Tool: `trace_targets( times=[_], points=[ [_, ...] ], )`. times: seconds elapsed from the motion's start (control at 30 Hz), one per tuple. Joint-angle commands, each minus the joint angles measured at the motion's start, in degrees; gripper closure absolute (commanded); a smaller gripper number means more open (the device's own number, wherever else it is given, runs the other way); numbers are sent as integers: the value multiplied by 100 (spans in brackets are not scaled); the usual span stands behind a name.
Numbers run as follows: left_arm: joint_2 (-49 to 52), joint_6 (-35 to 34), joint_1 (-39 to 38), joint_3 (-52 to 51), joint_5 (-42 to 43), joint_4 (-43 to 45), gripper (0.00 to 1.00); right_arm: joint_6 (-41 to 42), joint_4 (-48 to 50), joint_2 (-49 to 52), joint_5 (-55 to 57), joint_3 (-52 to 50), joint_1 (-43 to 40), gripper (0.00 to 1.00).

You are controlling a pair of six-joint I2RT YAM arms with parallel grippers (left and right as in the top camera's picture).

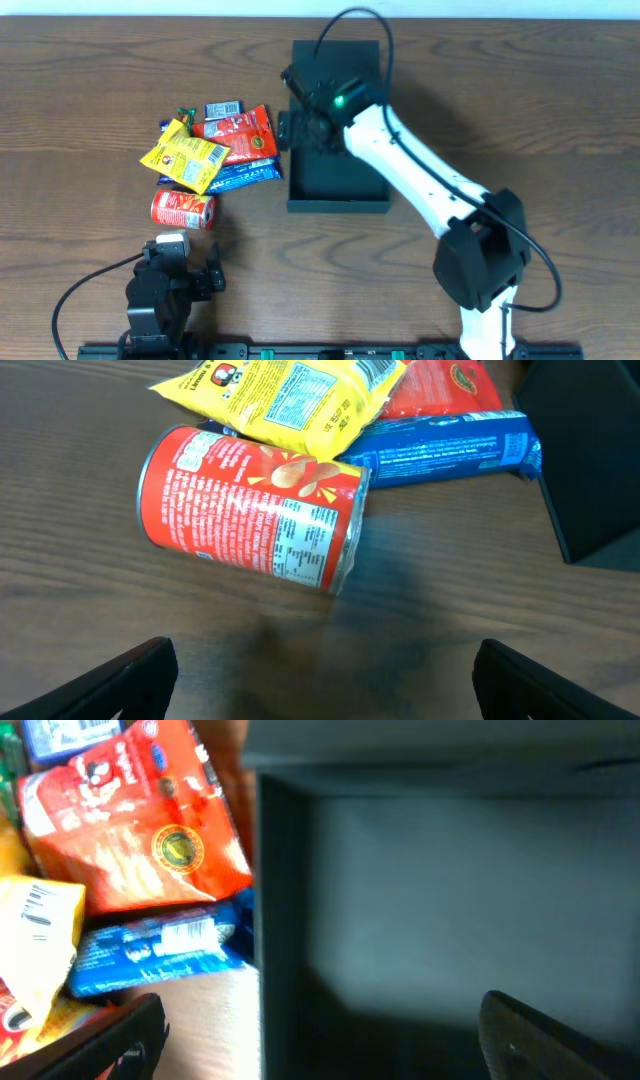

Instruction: Pack container

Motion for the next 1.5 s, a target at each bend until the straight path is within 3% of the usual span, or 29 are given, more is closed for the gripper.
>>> trace_targets(
  times=[0.0, 0.2, 0.43, 0.53, 0.67, 0.8, 0.97, 1.47],
  points=[
    [-37, -22, 37, -42, 15, 9, 5, -337, -638, -234, 986, 699, -136, 1],
    [-37, -22, 37, -42, 15, 9, 5, -791, -1255, -411, 1397, 678, -667, 1],
    [-37, -22, 37, -42, 15, 9, 5, -966, -973, -411, 857, -376, -1451, 1],
    [-37, -20, 37, -42, 15, 9, 5, -1397, -514, -411, 219, -848, -1622, 11],
    [-37, -22, 37, -42, 15, 9, 4, -1493, -195, -407, 155, -1241, -1530, 20],
    [-37, -22, 37, -42, 15, 9, 5, -1366, 109, -389, 153, -1685, -1547, 41],
    [-37, -22, 37, -42, 15, 9, 5, -1340, 391, -378, 125, -2092, -1532, 98],
    [-37, -22, 37, -42, 15, 9, 4, -1095, 1158, -363, 24, -2096, -1547, 99]
  ],
)
